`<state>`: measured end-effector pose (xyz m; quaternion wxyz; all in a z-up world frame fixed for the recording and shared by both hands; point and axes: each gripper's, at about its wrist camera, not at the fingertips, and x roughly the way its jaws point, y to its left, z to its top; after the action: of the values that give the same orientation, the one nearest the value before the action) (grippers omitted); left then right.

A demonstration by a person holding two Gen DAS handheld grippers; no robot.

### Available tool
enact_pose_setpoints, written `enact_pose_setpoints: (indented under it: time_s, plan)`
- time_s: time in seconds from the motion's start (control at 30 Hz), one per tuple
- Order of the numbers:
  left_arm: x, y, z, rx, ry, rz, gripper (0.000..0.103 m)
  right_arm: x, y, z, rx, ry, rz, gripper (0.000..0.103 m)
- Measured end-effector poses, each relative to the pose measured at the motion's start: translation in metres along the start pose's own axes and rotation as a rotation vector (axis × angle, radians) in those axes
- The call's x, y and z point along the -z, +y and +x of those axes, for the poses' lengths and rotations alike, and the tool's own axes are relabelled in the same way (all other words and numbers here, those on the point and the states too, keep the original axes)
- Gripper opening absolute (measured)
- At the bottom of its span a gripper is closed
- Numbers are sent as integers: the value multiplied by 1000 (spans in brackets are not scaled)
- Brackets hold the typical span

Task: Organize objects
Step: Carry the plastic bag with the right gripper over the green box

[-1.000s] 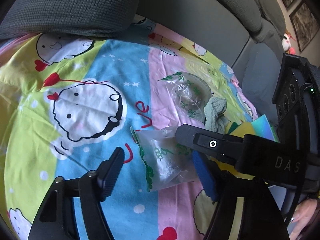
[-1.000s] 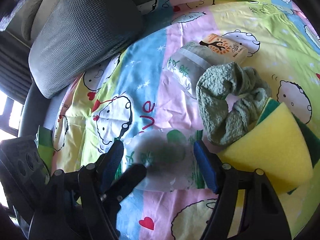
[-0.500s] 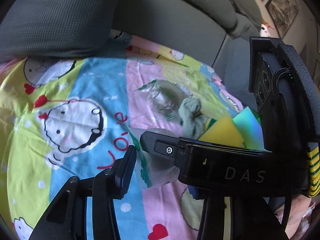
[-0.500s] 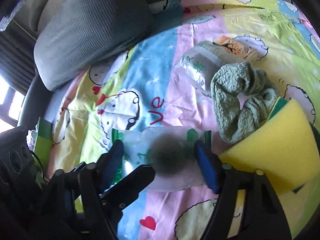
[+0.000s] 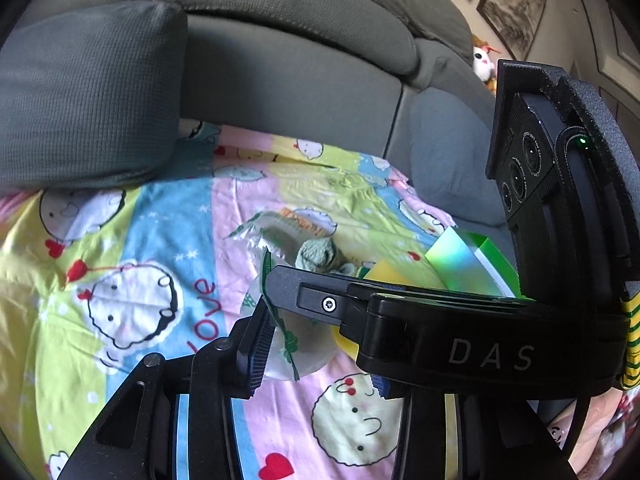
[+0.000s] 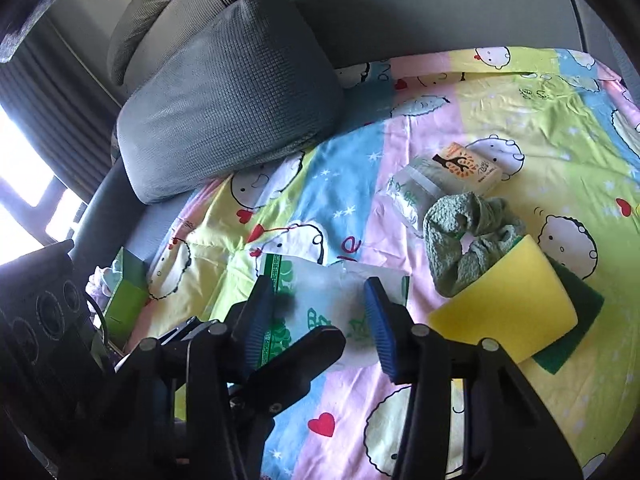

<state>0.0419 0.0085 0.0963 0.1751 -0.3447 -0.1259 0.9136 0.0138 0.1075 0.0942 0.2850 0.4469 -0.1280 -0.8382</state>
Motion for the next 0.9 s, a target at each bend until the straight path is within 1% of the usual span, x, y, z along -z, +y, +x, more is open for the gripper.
enact_pose_setpoints:
  time_s: [0.1, 0.23, 0.33, 0.5, 0.7, 0.8, 0.9]
  plan:
    - [-5, -12, -8, -5, -29, 37, 42, -1, 3, -12, -21, -37, -9, 47]
    - [-16, -37, -16, 10, -67, 106, 42, -4, 3, -38, -37, -111, -3, 47]
    - [-24, -63, -19, 51, -93, 174, 42, -6, -2, -65, -32, -182, 6, 47]
    - [-34, -107, -12, 121, -103, 286, 42, -3, -25, -113, 13, -313, 61, 47]
    - [-40, -166, 12, 225, -78, 431, 42, 10, -71, -163, 74, -456, 178, 47]
    - [-37, -197, 26, 293, -59, 493, 42, 21, -94, -186, 108, -521, 243, 47]
    - [-30, -224, 37, 329, -38, 539, 42, 32, -115, -205, 167, -570, 300, 47]
